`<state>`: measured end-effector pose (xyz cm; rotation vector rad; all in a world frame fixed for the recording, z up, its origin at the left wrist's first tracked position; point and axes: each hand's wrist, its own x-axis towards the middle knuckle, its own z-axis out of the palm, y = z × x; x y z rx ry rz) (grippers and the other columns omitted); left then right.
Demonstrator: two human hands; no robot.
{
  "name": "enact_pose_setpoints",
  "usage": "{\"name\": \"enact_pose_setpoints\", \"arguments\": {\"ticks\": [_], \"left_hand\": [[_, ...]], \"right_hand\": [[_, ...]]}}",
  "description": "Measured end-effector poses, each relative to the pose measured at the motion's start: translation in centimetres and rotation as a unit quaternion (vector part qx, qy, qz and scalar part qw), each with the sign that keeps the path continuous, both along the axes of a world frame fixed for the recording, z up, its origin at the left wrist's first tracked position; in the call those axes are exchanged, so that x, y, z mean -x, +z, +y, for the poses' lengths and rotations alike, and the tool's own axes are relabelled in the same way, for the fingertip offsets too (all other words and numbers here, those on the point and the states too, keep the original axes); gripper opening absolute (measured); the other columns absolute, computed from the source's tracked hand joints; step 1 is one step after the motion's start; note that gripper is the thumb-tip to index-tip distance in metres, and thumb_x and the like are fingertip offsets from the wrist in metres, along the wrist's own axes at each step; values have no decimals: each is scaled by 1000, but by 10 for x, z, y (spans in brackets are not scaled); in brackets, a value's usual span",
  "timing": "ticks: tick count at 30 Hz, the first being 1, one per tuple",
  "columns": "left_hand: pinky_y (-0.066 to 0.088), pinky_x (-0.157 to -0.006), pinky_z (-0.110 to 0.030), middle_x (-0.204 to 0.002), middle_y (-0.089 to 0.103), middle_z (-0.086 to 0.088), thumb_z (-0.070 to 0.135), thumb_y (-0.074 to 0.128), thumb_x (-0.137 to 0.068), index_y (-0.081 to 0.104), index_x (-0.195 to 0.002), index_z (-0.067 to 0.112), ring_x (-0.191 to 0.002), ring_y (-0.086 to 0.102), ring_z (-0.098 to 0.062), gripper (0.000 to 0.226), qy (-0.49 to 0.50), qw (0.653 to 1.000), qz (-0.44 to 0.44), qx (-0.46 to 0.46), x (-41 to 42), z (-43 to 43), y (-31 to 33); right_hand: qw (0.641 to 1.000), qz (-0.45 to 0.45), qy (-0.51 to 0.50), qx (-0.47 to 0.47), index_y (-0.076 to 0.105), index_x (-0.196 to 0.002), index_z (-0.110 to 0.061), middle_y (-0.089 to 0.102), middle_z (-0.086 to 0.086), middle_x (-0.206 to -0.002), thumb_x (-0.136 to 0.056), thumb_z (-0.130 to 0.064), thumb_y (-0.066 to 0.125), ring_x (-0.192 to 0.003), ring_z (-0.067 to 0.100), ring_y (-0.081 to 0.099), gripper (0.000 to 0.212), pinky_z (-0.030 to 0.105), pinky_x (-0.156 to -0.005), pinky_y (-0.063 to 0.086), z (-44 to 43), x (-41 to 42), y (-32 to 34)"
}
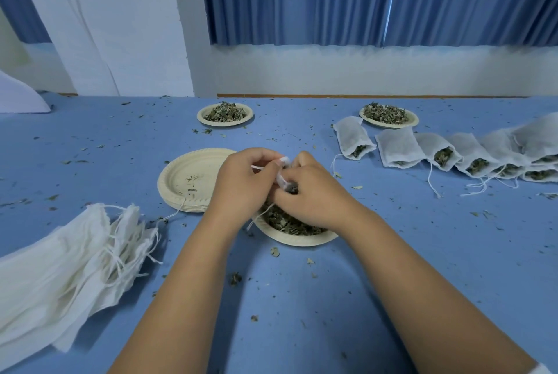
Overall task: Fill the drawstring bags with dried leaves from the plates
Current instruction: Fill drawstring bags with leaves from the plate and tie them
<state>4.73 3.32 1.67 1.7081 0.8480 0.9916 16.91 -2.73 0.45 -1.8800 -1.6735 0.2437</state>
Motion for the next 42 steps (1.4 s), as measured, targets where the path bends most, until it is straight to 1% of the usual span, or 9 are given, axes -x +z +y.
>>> {"name": "enact_pose_setpoints", "arguments": {"ticks": [5, 11, 14, 18, 24, 27, 33, 39, 42], "left_hand": [[61, -78, -42, -73, 72, 4, 13, 64, -93, 75, -82, 21, -74, 73, -22, 18, 35, 999, -34, 24, 0, 1, -2], [61, -73, -36, -84, 73, -2, 15, 65, -92, 73, -86, 17, -79, 73, -20, 11, 71, 996, -37, 25, 2, 7, -3], [61, -66, -31, -74, 72, 2, 14, 66, -92, 73, -83, 18, -73, 72, -20, 12, 33, 999, -20, 11, 1, 4, -2], [59, -82, -47, -76, 71, 1, 12, 66, -90, 73, -83, 19, -81, 72, -26, 12, -3, 1000, 27, -12, 2, 3, -2], [58, -80, -44, -79, 71, 5, 18, 63, -93, 73, -84, 23, -81, 71, -20, 15, 81, 995, 38, -41, 5, 5, -2], [58, -81, -42, -80, 72, 3, 20, 61, -94, 70, -85, 25, -82, 71, -22, 15, 107, 993, 33, -49, 7, 6, -2], [57, -79, -40, -71, 65, 13, 18, 59, -95, 63, -78, 36, -72, 67, -16, 25, 130, 988, -2, -86, 19, 13, 3], [53, -73, -28, -93, 67, 1, 19, 53, -98, 62, -85, 35, -72, 67, -13, 22, 162, 979, -37, -121, 34, 23, 9], [49, -65, -19, -80, 63, 12, 19, 52, -99, 60, -80, 38, -60, 61, -2, 28, 175, 976, -58, -115, 39, 25, 11]], "right_hand": [[999, -2, 20, -44, 67, -84, -27, 53, -3, -89, -81, -27, 66, -83, 8, 50, 3, 28, -73, 46, -2, -2, 3], [993, 68, 6, -100, 68, -93, -31, 66, -26, -80, -81, -26, 66, -66, -5, 57, 13, 9, -61, 42, -3, -4, 10], [998, 22, 20, -61, 68, -87, -19, 59, -9, -64, -85, -24, 59, -54, 4, 47, 10, 22, -54, 38, -2, -3, 6], [999, -13, 38, 35, 64, -89, -10, 53, 0, -67, -84, -16, 57, -57, 10, 42, 10, 31, -58, 38, -1, -2, 1], [991, 120, 38, -53, 74, -93, -24, 72, -11, -86, -85, -12, 60, -46, -5, 51, 20, 8, -50, 37, -7, -6, 16], [995, 83, -3, -47, 71, -90, -27, 65, -30, -73, -82, -11, 66, -54, -9, 53, 18, 6, -55, 36, -13, -21, 24], [983, -38, 11, 181, 42, -143, -38, 42, -5, -140, -72, -45, 81, -130, 15, 40, 81, 34, -106, 37, -20, -29, 17], [985, -2, 26, 172, 49, -138, -40, 45, -13, -141, -71, -48, 81, -127, 9, 43, 75, 25, -99, 38, -18, -30, 12], [986, 18, 23, 164, 50, -136, -42, 46, -16, -139, -69, -47, 83, -123, 7, 45, 75, 25, -96, 40, -19, -33, 14]]}}
